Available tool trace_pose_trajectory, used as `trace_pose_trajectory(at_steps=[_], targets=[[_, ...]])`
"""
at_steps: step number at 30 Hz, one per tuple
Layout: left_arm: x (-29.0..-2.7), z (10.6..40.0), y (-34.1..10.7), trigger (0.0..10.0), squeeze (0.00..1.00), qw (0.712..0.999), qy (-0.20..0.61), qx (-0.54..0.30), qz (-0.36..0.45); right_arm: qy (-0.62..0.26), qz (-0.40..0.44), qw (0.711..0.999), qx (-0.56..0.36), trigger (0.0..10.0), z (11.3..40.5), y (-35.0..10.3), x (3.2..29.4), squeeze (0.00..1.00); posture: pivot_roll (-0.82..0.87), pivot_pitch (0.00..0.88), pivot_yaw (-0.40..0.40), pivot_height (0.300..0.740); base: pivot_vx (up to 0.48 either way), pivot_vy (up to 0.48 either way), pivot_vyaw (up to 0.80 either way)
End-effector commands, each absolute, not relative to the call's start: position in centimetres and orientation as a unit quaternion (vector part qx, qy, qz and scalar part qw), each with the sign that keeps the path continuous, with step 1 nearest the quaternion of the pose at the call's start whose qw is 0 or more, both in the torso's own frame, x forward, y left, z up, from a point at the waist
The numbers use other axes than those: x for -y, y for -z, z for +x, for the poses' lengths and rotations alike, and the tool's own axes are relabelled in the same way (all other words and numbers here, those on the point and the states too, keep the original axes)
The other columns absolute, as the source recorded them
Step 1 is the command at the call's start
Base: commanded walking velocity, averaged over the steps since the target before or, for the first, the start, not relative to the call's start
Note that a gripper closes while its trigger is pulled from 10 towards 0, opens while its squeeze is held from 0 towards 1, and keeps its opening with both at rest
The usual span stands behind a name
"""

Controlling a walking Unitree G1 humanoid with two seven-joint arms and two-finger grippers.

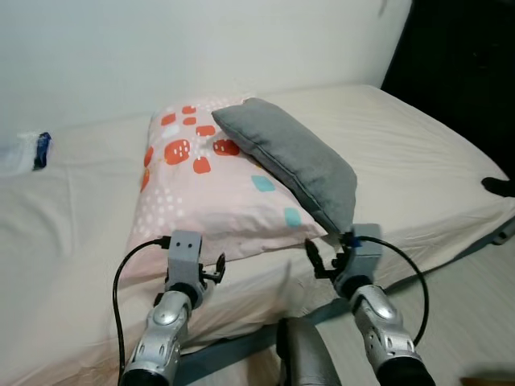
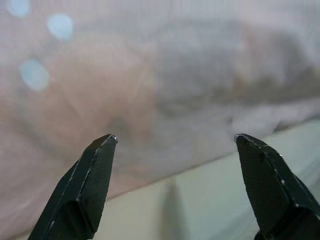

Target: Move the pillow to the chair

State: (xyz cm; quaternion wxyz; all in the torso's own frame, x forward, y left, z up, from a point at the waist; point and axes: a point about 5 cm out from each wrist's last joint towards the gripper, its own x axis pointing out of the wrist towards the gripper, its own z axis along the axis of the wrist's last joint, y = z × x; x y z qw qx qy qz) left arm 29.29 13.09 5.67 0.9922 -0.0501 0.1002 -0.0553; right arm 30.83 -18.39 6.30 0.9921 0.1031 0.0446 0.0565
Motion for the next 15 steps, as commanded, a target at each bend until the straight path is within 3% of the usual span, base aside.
trace_pose_trajectory(at_steps=[1,10,15], targets=[[-13.5,29.6,-6.2,10.0,0.0,0.992,0.051,-0.09,-0.067,-0.039,0.12,0.992,-0.027,10.0,31.2,-6.7,18.8,0.0,-0.16,0.071,-0.019,0.561,0.0,0.0,0.0],[-13.5,29.9,-6.6,10.0,0.0,0.992,0.075,-0.087,-0.053,0.04,0.117,0.991,-0.057,10.0,32.5,-6.5,20.9,0.0,-0.15,0.08,0.025,0.561,0.0,0.0,0.0],[-13.8,30.3,-6.9,10.0,0.0,0.992,0.081,-0.085,-0.047,0.084,0.164,0.98,-0.072,10.0,33.5,-6.8,22.0,0.0,-0.14,0.091,0.03,0.561,0.0,0.0,0.0]])
